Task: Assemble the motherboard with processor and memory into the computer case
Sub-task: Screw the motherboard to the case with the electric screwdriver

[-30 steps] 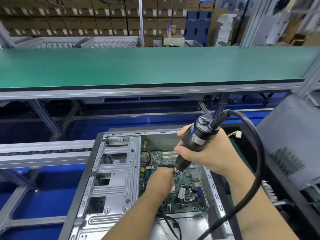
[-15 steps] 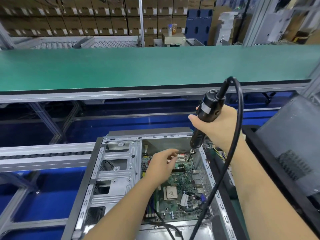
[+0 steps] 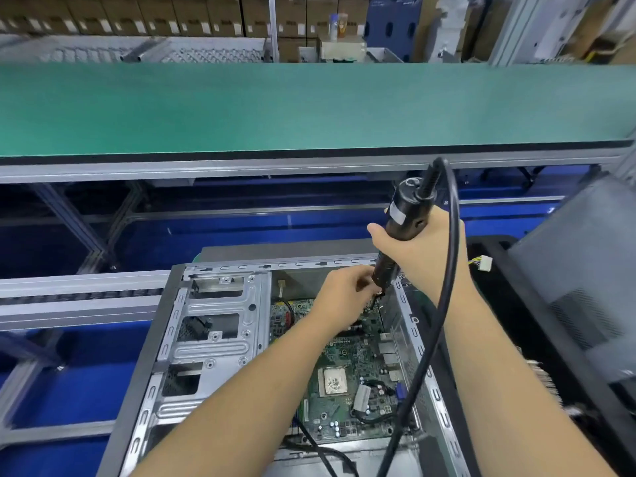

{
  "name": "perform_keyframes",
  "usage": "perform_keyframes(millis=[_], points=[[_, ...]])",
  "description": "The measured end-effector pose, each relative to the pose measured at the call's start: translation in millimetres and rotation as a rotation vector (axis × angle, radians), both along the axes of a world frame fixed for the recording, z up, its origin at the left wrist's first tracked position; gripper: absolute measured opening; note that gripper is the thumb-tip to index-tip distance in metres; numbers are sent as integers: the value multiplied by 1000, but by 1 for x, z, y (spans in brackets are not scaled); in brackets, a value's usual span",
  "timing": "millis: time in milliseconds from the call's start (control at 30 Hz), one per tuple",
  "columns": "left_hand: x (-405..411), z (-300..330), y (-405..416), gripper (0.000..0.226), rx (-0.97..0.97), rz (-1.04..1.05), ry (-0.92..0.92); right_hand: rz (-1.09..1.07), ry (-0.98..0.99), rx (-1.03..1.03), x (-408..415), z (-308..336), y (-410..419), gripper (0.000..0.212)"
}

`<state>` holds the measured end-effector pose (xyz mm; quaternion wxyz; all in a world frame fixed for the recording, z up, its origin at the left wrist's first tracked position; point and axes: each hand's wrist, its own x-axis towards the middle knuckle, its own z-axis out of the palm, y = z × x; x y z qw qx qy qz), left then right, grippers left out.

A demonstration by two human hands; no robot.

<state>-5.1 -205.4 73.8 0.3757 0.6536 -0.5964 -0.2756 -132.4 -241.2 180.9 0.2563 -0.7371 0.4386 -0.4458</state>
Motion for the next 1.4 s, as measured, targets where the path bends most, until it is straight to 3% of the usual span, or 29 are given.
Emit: perform_keyframes(millis=[133, 300, 367, 467, 667, 1400], points=[[32, 0, 12, 31, -58, 61, -294, -40, -7, 28, -6, -8, -6, 26], [67, 2, 29, 28, -167, 173, -707, -84, -33, 21, -9, -13, -5, 24], [68, -1, 32, 29, -245, 221, -790, -91, -40, 15, -8, -15, -5, 23], [69, -5, 32, 40, -163, 242, -799, -85, -19, 26, -4, -15, -5, 25], [80, -5, 27, 45, -61, 255, -539, -67, 24, 42, 4, -15, -4, 23], [78, -5, 27, 42, -47, 271, -573, -37, 97, 38, 16, -13, -3, 25]])
